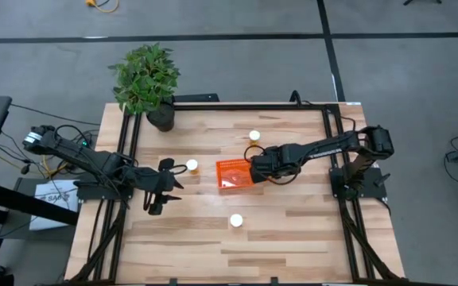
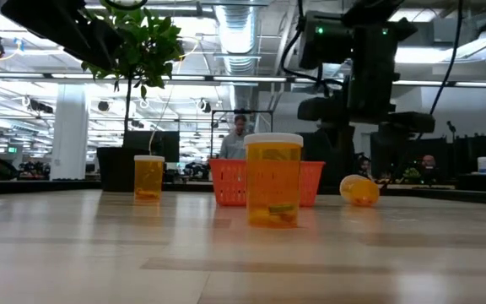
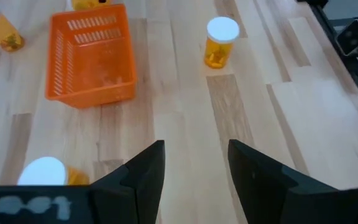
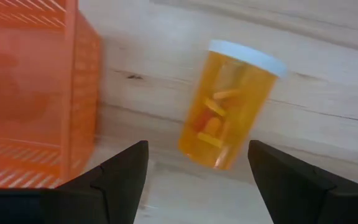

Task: Pick and place pill bottles into a basket
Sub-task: Put the orange pill bottle into the orange bin

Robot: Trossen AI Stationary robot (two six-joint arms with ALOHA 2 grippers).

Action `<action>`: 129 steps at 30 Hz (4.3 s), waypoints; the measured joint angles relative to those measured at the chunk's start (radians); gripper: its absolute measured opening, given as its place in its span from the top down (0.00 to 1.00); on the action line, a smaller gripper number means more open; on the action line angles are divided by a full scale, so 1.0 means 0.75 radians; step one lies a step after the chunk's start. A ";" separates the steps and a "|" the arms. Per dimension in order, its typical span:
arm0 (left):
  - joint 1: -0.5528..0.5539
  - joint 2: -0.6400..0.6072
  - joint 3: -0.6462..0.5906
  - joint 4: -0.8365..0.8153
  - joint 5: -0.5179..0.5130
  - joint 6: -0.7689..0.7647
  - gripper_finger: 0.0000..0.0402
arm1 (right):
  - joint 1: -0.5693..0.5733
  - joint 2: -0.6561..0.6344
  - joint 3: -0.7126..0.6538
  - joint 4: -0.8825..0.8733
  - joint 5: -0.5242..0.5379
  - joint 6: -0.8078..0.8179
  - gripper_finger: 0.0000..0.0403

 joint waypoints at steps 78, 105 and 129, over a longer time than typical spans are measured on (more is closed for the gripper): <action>-0.002 0.000 0.000 -0.017 0.094 0.047 0.59 | -0.113 0.154 0.000 0.021 -0.019 -0.131 0.52; -0.002 0.000 0.000 -0.007 0.065 0.046 0.59 | -0.030 0.153 0.120 -0.170 -0.024 -0.326 0.57; -0.001 0.001 0.000 0.092 -0.006 0.050 0.59 | 0.018 -0.138 0.476 -0.446 0.204 -0.557 0.57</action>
